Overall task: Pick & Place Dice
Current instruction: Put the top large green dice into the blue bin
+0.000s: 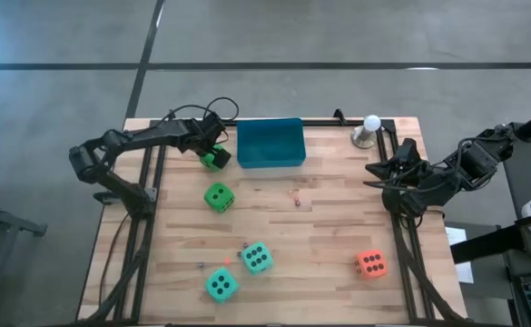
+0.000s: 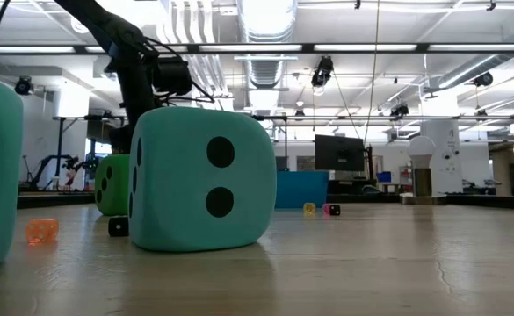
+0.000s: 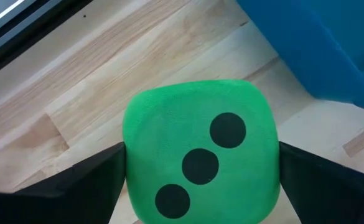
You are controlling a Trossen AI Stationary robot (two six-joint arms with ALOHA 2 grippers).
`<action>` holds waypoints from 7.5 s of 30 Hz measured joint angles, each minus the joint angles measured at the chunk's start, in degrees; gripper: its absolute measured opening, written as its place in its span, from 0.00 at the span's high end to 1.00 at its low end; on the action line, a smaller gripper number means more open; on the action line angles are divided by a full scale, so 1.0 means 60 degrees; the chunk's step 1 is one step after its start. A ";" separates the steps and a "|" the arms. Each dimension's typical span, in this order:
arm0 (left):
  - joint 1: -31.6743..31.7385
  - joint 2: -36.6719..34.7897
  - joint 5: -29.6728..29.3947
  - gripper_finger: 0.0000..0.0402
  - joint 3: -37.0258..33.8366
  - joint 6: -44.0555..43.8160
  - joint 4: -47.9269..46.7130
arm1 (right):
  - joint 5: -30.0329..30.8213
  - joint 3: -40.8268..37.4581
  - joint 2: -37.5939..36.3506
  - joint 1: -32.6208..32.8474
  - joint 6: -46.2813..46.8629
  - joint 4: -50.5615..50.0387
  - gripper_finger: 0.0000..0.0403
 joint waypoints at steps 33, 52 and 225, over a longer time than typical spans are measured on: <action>0.0004 -0.0186 -0.0169 0.14 0.0473 -0.0077 -0.0327 | -0.0003 0.0000 -0.0003 -0.0003 0.0000 0.0000 0.98; 0.0004 -0.0204 -0.0854 0.14 0.3458 0.1487 -0.2022 | 0.0000 0.0000 -0.0004 -0.0003 0.0000 0.0000 0.98; -0.0732 0.3960 -0.0895 0.04 0.5625 0.8087 -0.0423 | -0.0002 0.0000 -0.0002 -0.0002 -0.0004 0.0000 0.98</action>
